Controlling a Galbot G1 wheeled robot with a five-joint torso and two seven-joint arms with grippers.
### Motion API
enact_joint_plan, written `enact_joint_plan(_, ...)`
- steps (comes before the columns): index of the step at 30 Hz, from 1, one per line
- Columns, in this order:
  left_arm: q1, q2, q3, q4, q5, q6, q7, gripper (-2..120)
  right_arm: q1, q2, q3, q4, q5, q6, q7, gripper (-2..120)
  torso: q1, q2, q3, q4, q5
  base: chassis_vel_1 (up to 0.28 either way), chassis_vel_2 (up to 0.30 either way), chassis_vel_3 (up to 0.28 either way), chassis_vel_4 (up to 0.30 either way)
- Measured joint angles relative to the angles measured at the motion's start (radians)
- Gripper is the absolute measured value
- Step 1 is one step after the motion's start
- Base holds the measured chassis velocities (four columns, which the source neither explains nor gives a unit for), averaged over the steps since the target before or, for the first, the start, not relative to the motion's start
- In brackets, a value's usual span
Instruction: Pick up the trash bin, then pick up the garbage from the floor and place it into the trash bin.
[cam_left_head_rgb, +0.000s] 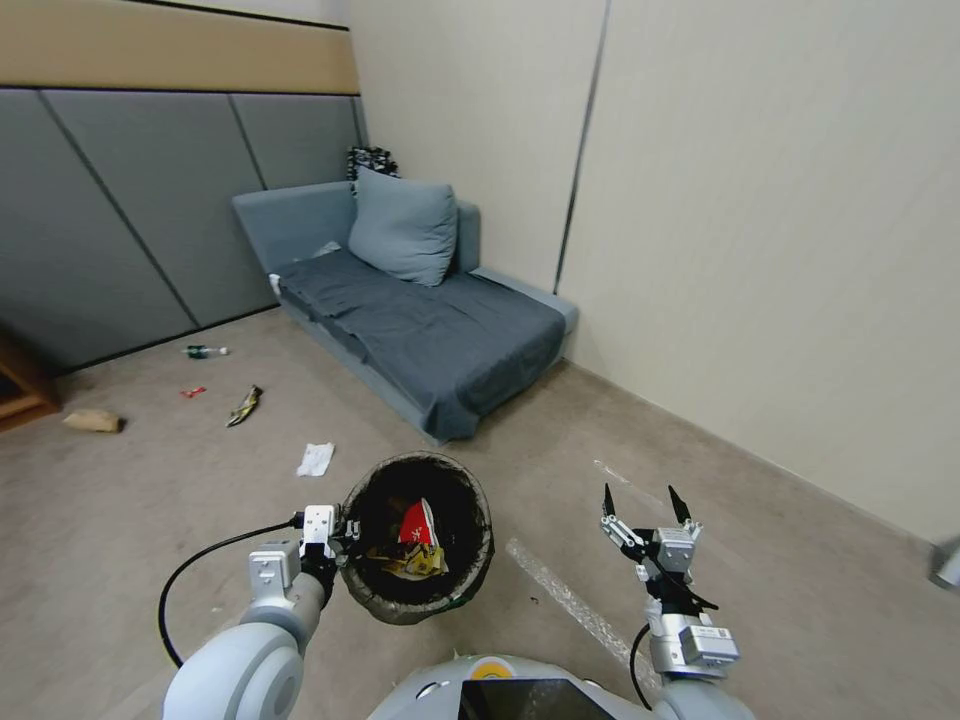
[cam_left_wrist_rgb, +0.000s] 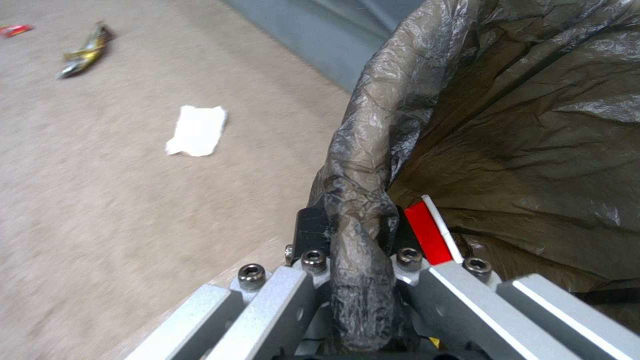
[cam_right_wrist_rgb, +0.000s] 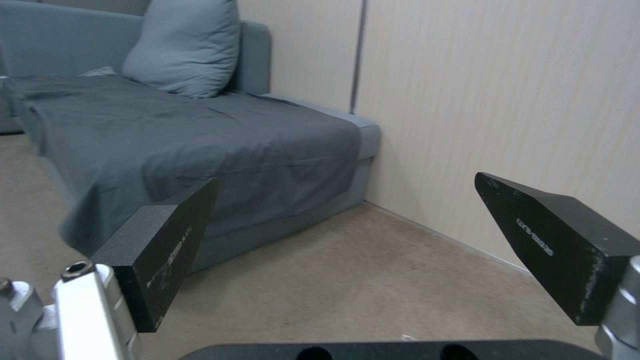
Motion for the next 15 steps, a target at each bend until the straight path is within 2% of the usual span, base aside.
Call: enact_joint_plan(15,-0.002,0.0,0.001,0.0,-0.001,0.0,0.001,1,0.0,0.008,-0.006,-0.009,-0.013,0.001,0.004,100,0.0,0.0,0.0,0.0,0.0001,0.085,0.087,0.086,0.084)
